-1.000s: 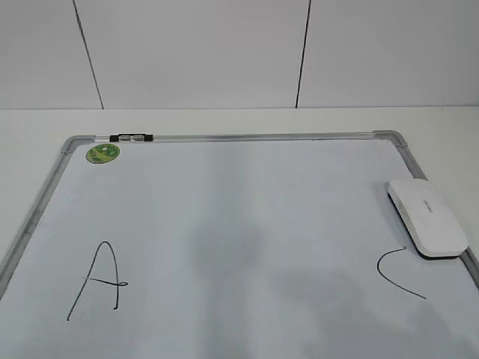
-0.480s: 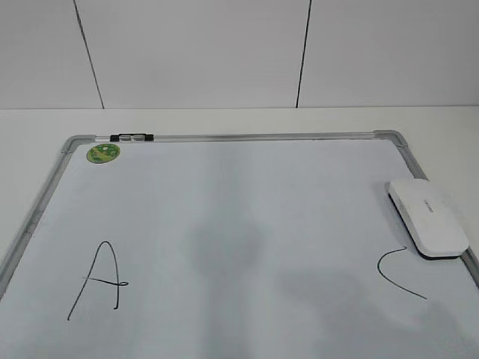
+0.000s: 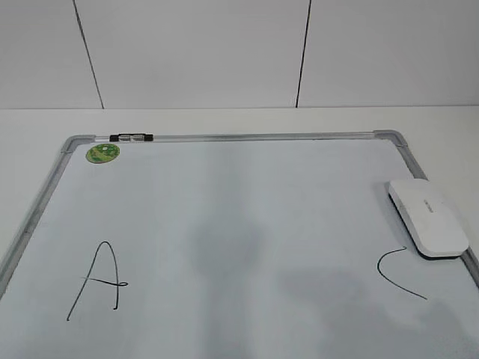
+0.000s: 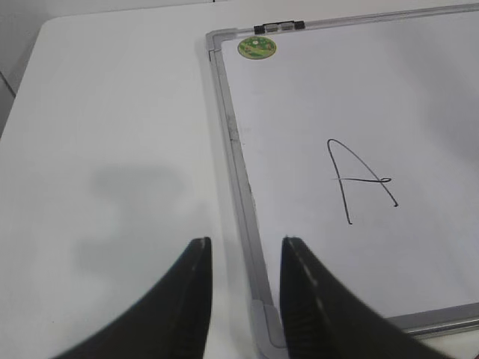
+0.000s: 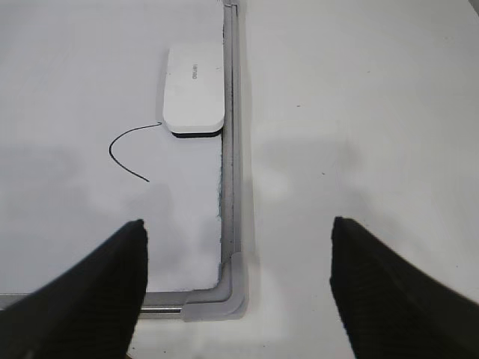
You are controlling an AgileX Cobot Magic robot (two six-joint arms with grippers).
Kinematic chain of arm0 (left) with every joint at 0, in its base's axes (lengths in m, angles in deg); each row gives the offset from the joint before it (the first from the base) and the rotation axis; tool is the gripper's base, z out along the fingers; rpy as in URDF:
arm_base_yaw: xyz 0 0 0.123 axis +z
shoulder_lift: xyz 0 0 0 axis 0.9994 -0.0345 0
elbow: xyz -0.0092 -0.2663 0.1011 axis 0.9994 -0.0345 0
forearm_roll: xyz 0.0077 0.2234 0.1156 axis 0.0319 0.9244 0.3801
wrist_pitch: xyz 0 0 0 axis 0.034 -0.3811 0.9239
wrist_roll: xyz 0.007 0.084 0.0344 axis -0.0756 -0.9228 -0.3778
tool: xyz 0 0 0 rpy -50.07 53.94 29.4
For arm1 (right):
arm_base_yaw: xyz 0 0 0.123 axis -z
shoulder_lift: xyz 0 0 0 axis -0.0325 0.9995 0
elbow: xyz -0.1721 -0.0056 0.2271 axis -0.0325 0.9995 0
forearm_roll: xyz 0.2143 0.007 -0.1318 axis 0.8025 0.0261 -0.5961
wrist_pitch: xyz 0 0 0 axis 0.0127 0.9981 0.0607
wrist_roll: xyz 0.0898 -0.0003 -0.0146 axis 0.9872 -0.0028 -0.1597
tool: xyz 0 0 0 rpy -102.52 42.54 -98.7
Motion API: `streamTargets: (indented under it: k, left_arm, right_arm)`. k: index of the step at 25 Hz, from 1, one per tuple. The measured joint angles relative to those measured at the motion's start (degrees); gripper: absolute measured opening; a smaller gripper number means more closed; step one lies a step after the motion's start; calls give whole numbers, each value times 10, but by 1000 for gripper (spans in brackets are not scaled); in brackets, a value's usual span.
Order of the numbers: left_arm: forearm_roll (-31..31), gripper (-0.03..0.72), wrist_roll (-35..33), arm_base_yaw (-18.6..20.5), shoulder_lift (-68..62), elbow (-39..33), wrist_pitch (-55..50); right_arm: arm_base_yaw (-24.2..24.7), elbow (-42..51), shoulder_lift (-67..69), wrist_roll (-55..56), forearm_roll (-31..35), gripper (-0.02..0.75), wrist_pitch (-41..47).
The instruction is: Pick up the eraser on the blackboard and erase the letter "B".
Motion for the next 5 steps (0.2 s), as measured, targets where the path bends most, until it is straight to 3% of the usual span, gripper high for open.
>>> streamTargets:
  k: [5]
  left_arm:
    - [0,237,0,0,0,0,0]
  right_arm:
    - [0,0,0,0,0,585,0]
